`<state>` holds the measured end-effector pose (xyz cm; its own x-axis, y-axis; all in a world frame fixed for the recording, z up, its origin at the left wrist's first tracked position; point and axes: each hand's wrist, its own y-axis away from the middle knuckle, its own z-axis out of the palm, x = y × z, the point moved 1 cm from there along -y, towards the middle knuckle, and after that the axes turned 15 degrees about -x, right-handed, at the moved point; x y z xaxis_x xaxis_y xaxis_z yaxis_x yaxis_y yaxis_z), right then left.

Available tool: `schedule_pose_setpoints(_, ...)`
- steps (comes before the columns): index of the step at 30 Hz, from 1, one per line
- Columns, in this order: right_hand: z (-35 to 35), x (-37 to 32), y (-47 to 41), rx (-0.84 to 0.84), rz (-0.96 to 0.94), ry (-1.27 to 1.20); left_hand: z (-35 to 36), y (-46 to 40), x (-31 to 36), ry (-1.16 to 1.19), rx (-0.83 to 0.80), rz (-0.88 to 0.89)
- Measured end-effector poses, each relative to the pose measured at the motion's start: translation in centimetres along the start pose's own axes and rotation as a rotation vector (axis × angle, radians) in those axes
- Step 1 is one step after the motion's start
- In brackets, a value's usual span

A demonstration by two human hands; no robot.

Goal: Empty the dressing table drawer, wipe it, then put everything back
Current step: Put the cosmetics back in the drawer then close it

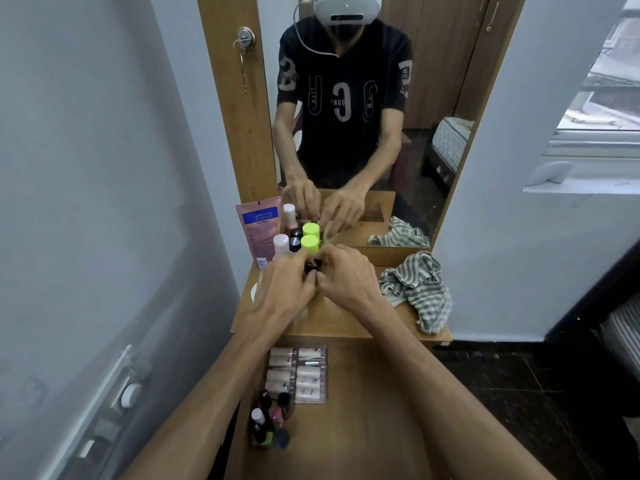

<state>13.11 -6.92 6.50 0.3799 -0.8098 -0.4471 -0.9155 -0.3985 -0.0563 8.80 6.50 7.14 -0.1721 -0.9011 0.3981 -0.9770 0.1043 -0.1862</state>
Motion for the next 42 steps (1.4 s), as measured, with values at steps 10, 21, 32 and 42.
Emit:
schedule_pose_setpoints(10, -0.3, 0.6, 2.2, 0.152, 0.009, -0.259, -2.7, 7.3, 0.4, 0.267, -0.012, 0.022)
schedule_pose_setpoints(21, 4.1, 0.5, 14.7, -0.388, -0.070, -0.196, 0.5, 17.3, -0.1, 0.245, -0.437, 0.132)
schedule_pose_setpoints(32, 7.9, 0.4, 13.6, -0.475, -0.007, -0.136, 3.1, 15.8, -1.2, 0.003, -0.473, 0.081)
schedule_pose_setpoints(42, 10.0, 0.3, 13.5, -0.456, -0.089, -0.153, 3.8, 15.9, -2.1, -0.020, -0.501, 0.100)
